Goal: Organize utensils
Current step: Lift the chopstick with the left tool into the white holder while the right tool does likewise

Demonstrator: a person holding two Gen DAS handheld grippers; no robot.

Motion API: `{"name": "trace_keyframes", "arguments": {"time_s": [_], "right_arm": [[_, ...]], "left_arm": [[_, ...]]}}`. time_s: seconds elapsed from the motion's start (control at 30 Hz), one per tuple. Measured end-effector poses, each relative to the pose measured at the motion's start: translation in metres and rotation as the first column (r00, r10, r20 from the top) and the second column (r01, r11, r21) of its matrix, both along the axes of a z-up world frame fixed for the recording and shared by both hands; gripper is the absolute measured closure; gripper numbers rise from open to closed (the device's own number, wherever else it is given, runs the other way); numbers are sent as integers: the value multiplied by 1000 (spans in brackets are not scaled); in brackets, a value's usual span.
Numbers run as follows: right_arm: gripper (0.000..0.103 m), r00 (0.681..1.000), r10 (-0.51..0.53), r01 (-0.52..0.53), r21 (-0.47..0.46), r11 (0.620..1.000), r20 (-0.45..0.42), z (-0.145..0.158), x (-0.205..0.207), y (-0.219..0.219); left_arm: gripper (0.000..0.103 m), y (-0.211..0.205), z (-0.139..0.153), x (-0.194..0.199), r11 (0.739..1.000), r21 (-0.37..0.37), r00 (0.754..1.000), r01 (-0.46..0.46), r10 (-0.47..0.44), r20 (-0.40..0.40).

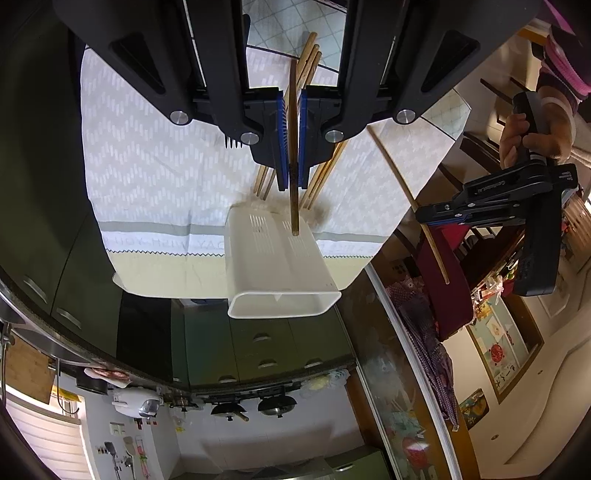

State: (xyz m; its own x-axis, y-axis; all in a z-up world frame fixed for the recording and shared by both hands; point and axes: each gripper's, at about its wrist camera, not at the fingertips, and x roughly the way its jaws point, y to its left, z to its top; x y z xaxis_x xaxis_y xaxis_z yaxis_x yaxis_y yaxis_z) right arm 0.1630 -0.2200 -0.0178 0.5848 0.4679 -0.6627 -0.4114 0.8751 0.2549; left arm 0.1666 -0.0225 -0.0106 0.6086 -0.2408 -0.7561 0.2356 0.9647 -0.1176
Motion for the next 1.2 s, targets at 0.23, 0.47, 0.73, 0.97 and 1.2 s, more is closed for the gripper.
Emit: {"name": "trace_keyframes", "arguments": {"time_s": [0.23,0.47,0.73,0.97,1.2], "right_arm": [[97,1000,7,-7,2,1000,21,8,2,0],[97,998,27,-27,-1,1000,55,27,3,3],[97,996,34,-34,-4,999,86,43,7,4],[97,996,31,-30,-4,1000,89,48,10,2],[97,993,27,-29,18,999,113,68,19,-4]], "left_arm": [[97,-7,13,7,1000,-7,1000,24,-24,17],[97,-18,57,22,997,-36,996,64,-62,62],[97,-30,144,51,999,0,967,43,-42,253],[97,-39,164,99,1000,-2,938,-6,7,347],[97,-50,114,143,1000,18,973,-2,-2,233]]}}
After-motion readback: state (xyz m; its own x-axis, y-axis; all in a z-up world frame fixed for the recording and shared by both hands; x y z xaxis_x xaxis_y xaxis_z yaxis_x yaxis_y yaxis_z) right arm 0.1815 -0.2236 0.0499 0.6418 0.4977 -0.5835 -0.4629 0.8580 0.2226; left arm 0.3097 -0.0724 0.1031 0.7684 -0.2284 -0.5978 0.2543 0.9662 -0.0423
